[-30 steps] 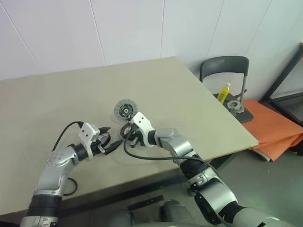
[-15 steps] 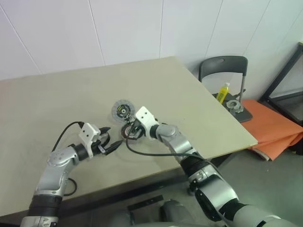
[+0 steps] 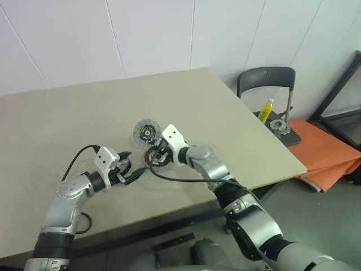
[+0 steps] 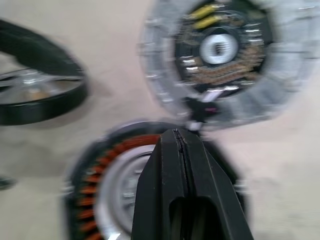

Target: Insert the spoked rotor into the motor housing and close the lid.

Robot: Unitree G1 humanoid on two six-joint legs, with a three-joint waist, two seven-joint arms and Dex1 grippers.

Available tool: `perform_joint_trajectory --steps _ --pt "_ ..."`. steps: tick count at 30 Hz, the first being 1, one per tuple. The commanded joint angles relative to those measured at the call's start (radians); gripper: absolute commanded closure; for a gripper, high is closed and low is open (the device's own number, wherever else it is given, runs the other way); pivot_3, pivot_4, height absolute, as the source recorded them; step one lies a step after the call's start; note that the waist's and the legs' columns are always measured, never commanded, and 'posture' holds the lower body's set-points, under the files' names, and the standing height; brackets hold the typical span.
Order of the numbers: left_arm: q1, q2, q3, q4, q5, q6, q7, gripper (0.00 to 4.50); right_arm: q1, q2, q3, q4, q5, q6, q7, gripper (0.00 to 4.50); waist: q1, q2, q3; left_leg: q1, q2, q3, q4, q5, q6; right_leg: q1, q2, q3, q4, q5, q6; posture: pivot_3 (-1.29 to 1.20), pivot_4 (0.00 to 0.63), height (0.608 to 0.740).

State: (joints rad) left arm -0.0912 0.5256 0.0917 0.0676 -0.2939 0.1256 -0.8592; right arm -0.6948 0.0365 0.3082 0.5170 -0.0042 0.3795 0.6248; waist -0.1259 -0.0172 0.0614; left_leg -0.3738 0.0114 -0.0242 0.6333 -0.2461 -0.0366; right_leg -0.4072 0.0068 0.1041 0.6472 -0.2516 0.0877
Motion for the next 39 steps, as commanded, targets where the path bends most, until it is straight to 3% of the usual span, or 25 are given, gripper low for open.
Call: perform_joint_trajectory --steps 1,8,13,18,22,27,33,39 --pt "-0.001 0.005 0.02 -0.045 -0.022 0.008 0.012 0.0 0.021 -0.02 0.065 -0.067 -0.011 0.052 0.075 4.49 0.0 0.0 0.0 0.0 0.0 0.0 0.0 0.0 0.0 0.0 0.0 0.0 0.0 0.0 0.0 0.0 0.0 0.74" --pt "0.044 -0.007 0.114 -0.125 -0.185 0.126 0.019 0.0 -0.033 -0.051 -0.025 -0.053 0.026 -0.029 0.054 4.49 0.0 -0.001 -0.001 0.0 0.0 0.0 0.001 0.0 0.0 0.0 0.0 0.0 0.0 -0.001 -0.001 0.0 0.0 0.74" --pt "0.147 0.014 0.202 -0.272 -0.388 0.329 0.019 0.0 -0.059 -0.113 -0.046 -0.131 0.096 -0.06 0.216 4.49 -0.001 -0.001 0.0 0.0 0.0 0.0 0.0 0.0 0.0 0.0 0.0 0.0 -0.001 -0.001 0.001 0.0 0.0 0.74" --pt "0.356 0.081 0.306 -0.43 -0.626 0.587 0.036 0.0 -0.056 -0.21 -0.013 -0.261 0.138 -0.042 0.398 4.49 -0.005 0.0 0.0 0.0 0.002 0.0 -0.002 0.0 0.0 -0.001 0.0 0.0 0.0 -0.003 -0.002 0.0 0.0 0.74" --pt "0.473 0.073 0.408 -0.443 -0.817 0.76 0.163 0.0 -0.055 -0.27 -0.003 -0.333 0.162 -0.026 0.477 4.49 -0.001 0.0 0.0 0.001 0.002 -0.002 -0.001 0.0 0.0 0.0 -0.001 -0.002 0.0 -0.005 -0.006 0.0 0.0 0.74" --pt "0.472 -0.012 0.449 -0.374 -1.055 0.894 0.464 0.0 -0.068 -0.303 0.003 -0.347 0.165 -0.041 0.522 4.49 0.002 0.0 0.0 0.002 0.003 -0.003 0.002 0.0 0.0 0.001 -0.002 -0.004 -0.001 -0.006 -0.006 0.0 0.0 0.74" --pt "0.373 -0.138 0.429 -0.304 -1.257 0.863 0.828 0.0 -0.087 -0.306 0.001 -0.348 0.162 -0.056 0.536 4.49 0.016 0.0 0.0 0.002 0.002 -0.003 0.002 0.0 0.0 0.003 -0.002 -0.005 -0.001 -0.005 -0.006 0.0 0.0 0.74" --pt "0.3 -0.195 0.424 -0.242 -1.359 0.799 0.993 0.0 -0.072 -0.308 0.006 -0.368 0.163 -0.047 0.536 4.49 0.032 0.0 -0.001 0.002 -0.001 -0.003 0.002 0.0 -0.001 0.003 -0.001 -0.005 -0.001 -0.005 -0.006 0.0 0.0 0.74"
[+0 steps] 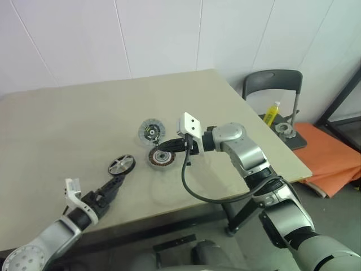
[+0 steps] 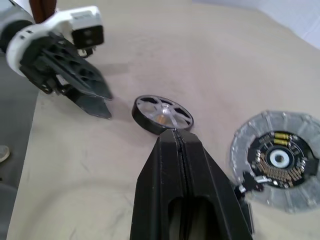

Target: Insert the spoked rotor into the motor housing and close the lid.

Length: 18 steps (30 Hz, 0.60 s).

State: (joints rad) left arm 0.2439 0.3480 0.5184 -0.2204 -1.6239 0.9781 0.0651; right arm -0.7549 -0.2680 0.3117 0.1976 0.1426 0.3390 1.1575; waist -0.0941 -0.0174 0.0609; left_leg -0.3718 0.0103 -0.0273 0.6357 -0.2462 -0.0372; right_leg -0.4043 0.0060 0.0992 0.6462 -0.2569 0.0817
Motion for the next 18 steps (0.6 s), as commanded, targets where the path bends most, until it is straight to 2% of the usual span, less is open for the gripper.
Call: perform_joint_trajectory --steps 1,8,12,15,18 --pt "-0.045 -0.025 -0.005 0.058 -0.032 -0.062 0.075 0.0 -0.009 -0.004 0.003 -0.052 0.016 -0.004 0.001 4.49 0.0 0.0 0.0 0.0 0.0 0.0 0.0 0.0 0.0 0.0 0.0 0.0 0.0 0.0 0.0 0.0 0.0 0.74" --pt "-0.173 -0.098 -0.068 0.183 0.037 -0.112 0.064 0.0 0.011 0.007 0.002 -0.08 0.022 0.028 -0.024 4.49 0.004 0.004 -0.002 0.0 -0.003 -0.001 0.004 -0.002 -0.003 0.001 -0.001 -0.002 -0.002 0.0 0.0 0.0 0.0 0.74" --pt "-0.282 -0.131 -0.086 0.308 0.108 -0.135 0.039 0.0 0.015 0.016 -0.005 -0.096 0.034 0.054 -0.045 4.49 0.015 0.015 -0.004 0.0 -0.004 -0.005 0.006 -0.002 -0.004 0.007 0.0 -0.006 -0.012 0.001 -0.002 0.0 0.0 0.74" --pt "-0.335 -0.14 -0.088 0.345 0.143 -0.138 0.043 0.62 0.016 0.011 -0.007 -0.109 0.042 0.069 -0.053 4.5 0.022 0.02 -0.004 -0.001 -0.004 -0.007 0.007 -0.002 -0.004 0.011 -0.001 -0.01 -0.023 0.001 -0.002 0.0 0.0 0.74" --pt "-0.342 -0.129 -0.084 0.311 0.14 -0.112 0.045 1.55 0.014 -0.001 -0.016 -0.115 0.05 0.08 -0.057 4.5 0.021 0.02 -0.004 -0.003 0.003 -0.007 0.006 -0.003 -0.004 0.015 -0.005 -0.017 -0.036 0.003 -0.004 0.0 0.0 0.74"
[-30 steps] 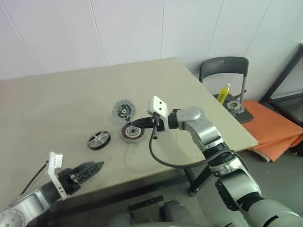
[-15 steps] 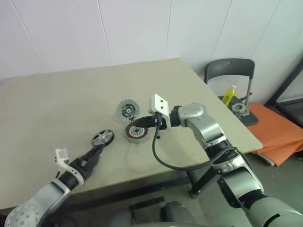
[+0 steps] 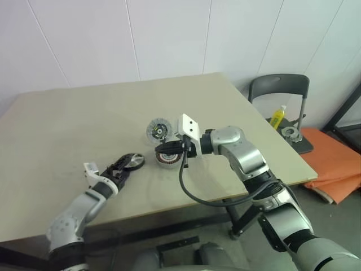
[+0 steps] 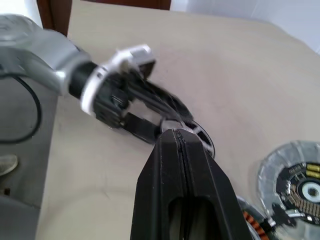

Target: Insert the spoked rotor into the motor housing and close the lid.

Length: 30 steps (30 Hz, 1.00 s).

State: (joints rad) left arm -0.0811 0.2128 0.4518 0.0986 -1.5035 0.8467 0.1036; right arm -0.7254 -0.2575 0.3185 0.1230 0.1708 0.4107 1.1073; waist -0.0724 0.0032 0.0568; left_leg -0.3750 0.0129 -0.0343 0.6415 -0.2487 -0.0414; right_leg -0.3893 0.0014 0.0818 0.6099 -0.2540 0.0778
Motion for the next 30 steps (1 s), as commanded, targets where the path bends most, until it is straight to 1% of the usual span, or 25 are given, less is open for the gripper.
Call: perform_joint_trajectory --steps 1,2,5,6,7,8,10,14,16,19,21,24,27,30 --pt "-0.018 0.01 -0.014 -0.015 0.016 0.025 0.01 1.89 -0.017 -0.015 -0.025 -0.039 0.024 0.01 -0.007 4.5 -0.001 -0.001 0.0 0.0 0.001 0.0 0.0 0.0 0.0 0.0 -0.004 -0.002 0.0 0.0 0.0 0.0 0.0 0.74" --pt "-0.021 0.016 -0.01 -0.02 0.016 0.03 0.011 2.19 -0.019 -0.018 -0.027 -0.04 0.026 0.012 -0.007 4.5 0.0 -0.001 0.0 0.0 0.0 0.003 0.0 0.0 0.0 -0.001 -0.012 -0.007 0.0 0.001 0.001 0.0 0.0 0.74" --pt "-0.035 0.026 0.002 -0.018 0.013 0.037 0.022 3.26 -0.024 -0.025 -0.028 -0.037 0.031 0.012 -0.007 4.5 0.002 -0.002 -0.001 0.001 0.0 0.005 0.0 0.0 0.0 -0.003 -0.015 -0.011 0.002 0.001 0.001 0.0 0.0 0.74" --pt "-0.042 0.026 0.006 -0.017 0.012 0.037 0.033 3.37 -0.023 -0.029 -0.026 -0.038 0.03 0.012 -0.007 4.5 0.002 -0.003 -0.001 0.001 -0.001 0.005 0.0 0.0 0.0 -0.003 -0.016 -0.011 0.004 0.002 0.001 0.0 0.0 0.74" --pt "-0.048 0.026 0.008 -0.015 0.012 0.036 0.041 3.37 -0.023 -0.031 -0.026 -0.038 0.03 0.012 -0.007 4.5 0.004 -0.004 -0.001 0.001 -0.002 0.005 0.001 0.0 0.0 -0.004 -0.017 -0.01 0.004 0.01 0.003 0.0 0.0 0.74" --pt "-0.054 0.026 0.012 -0.02 0.004 0.036 0.043 3.37 -0.022 -0.036 -0.025 -0.037 0.026 0.013 -0.009 4.5 0.006 -0.004 -0.002 0.001 -0.004 0.005 0.001 0.0 0.0 -0.004 -0.017 -0.011 0.005 0.013 0.005 0.0 0.0 0.74" --pt "-0.065 0.019 0.027 -0.035 -0.024 0.029 0.044 3.37 -0.02 -0.05 -0.026 -0.026 0.014 0.014 -0.017 4.5 0.009 -0.005 -0.002 -0.002 -0.005 0.005 -0.006 0.002 0.004 -0.007 -0.016 -0.011 0.006 0.014 0.004 0.0 0.0 0.74" --pt "-0.081 0.045 0.032 -0.085 -0.096 0.066 -0.026 3.37 -0.003 -0.118 -0.02 0.045 -0.038 -0.006 -0.033 4.5 0.023 -0.006 -0.002 -0.016 -0.006 0.006 -0.012 0.003 0.004 -0.026 -0.014 -0.011 0.013 0.015 0.007 0.0 0.0 0.74" --pt "-0.082 0.075 0.02 -0.102 -0.114 0.098 -0.061 3.37 0.011 -0.158 -0.001 0.073 -0.073 -0.033 -0.03 4.5 0.03 -0.007 -0.002 -0.019 -0.006 0.008 -0.012 0.003 0.004 -0.032 -0.014 -0.011 0.018 0.014 0.005 0.0 0.0 0.74" --pt "-0.075 0.121 0.014 -0.118 -0.143 0.135 -0.11 3.37 0.024 -0.188 0.007 0.101 -0.093 -0.036 -0.023 4.5 0.028 -0.007 -0.002 -0.018 -0.006 0.008 -0.011 0.003 0.004 -0.033 -0.013 -0.011 0.02 0.011 0.002 0.0 0.0 0.74" --pt "-0.061 0.161 0.014 -0.119 -0.162 0.166 -0.141 3.37 0.032 -0.206 0.024 0.146 -0.135 -0.07 -0.039 4.5 0.024 -0.007 -0.002 -0.017 -0.006 0.008 -0.01 0.003 0.004 -0.032 -0.012 -0.009 0.02 0.011 0.001 0.0 0.0 0.74" --pt "-0.042 0.214 0.005 -0.113 -0.183 0.211 -0.176 3.37 0.037 -0.211 0.037 0.203 -0.175 -0.107 -0.056 4.5 0.015 -0.008 -0.002 -0.015 -0.006 0.009 -0.008 0.003 0.003 -0.029 -0.011 -0.008 0.02 0.011 0.001 0.0 0.0 0.74" --pt "-0.046 0.242 -0.015 -0.095 -0.191 0.244 -0.196 3.37 0.04 -0.201 0.038 0.229 -0.192 -0.128 -0.06 4.5 0.008 -0.008 -0.001 -0.014 -0.006 0.008 -0.005 0.003 0.003 -0.027 -0.012 -0.009 0.02 0.01 0.001 0.0 0.0 0.74" --pt "-0.073 0.244 -0.04 -0.067 -0.176 0.255 -0.206 3.37 0.041 -0.193 0.035 0.239 -0.197 -0.133 -0.063 4.5 0.005 -0.008 -0.001 -0.014 -0.006 0.008 -0.004 0.003 0.003 -0.025 -0.012 -0.009 0.02 0.01 0.001 0.0 0.0 0.74"
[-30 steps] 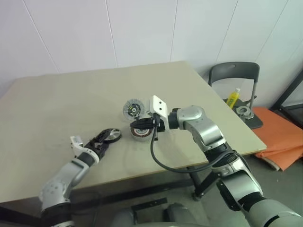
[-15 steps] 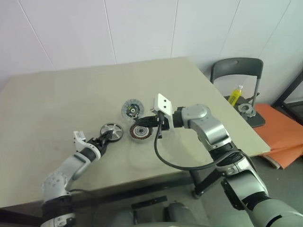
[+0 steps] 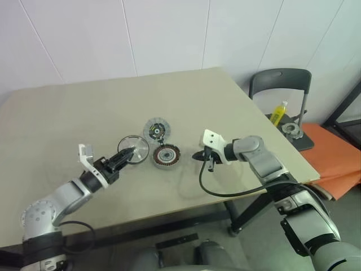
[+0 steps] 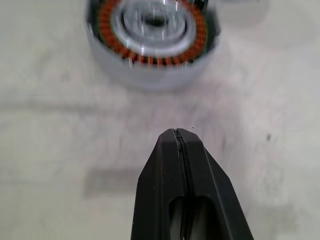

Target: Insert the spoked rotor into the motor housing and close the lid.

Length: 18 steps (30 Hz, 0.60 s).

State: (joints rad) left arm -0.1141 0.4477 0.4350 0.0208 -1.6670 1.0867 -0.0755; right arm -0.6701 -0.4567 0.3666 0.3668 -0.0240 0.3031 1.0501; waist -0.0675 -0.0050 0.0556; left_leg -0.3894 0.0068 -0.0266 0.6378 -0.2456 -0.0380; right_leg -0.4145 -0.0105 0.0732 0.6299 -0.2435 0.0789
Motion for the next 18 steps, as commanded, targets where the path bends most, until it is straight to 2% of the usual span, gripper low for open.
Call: perform_joint_trajectory --steps 1,6,14,18 --pt "-0.059 0.002 -0.037 0.028 -0.001 0.016 -0.031 3.37 -0.014 0.008 -0.013 -0.003 -0.006 -0.028 -0.01 4.5 0.0 0.0 0.0 0.0 0.0 0.0 0.0 0.0 0.0 0.0 0.0 0.0 0.0 0.0 0.0 0.0 0.0 0.74" --pt "-0.148 -0.034 -0.09 0.106 0.042 0.024 -0.062 3.37 -0.005 0.018 -0.015 -0.02 -0.005 -0.022 -0.02 4.5 0.0 -0.001 0.0 0.0 -0.001 -0.001 0.001 0.0 0.0 0.002 0.0 -0.001 0.0 0.0 0.0 0.0 0.0 0.74" --pt "-0.265 -0.075 -0.13 0.315 0.242 0.011 -0.132 3.37 0.011 0.025 -0.026 -0.059 0.004 -0.004 -0.03 4.5 -0.002 -0.001 0.0 0.001 -0.001 -0.002 0.001 0.0 0.0 0.002 0.001 -0.001 0.001 0.001 0.0 0.0 0.0 0.74" --pt "-0.296 -0.086 -0.113 0.389 0.306 0.009 -0.161 3.37 0.022 0.024 -0.03 -0.081 0.006 0.012 -0.037 4.5 -0.001 -0.001 0.0 0.001 -0.001 -0.002 0.001 0.0 0.0 0.002 0.001 -0.001 0.001 0.001 0.0 0.0 0.0 0.74"
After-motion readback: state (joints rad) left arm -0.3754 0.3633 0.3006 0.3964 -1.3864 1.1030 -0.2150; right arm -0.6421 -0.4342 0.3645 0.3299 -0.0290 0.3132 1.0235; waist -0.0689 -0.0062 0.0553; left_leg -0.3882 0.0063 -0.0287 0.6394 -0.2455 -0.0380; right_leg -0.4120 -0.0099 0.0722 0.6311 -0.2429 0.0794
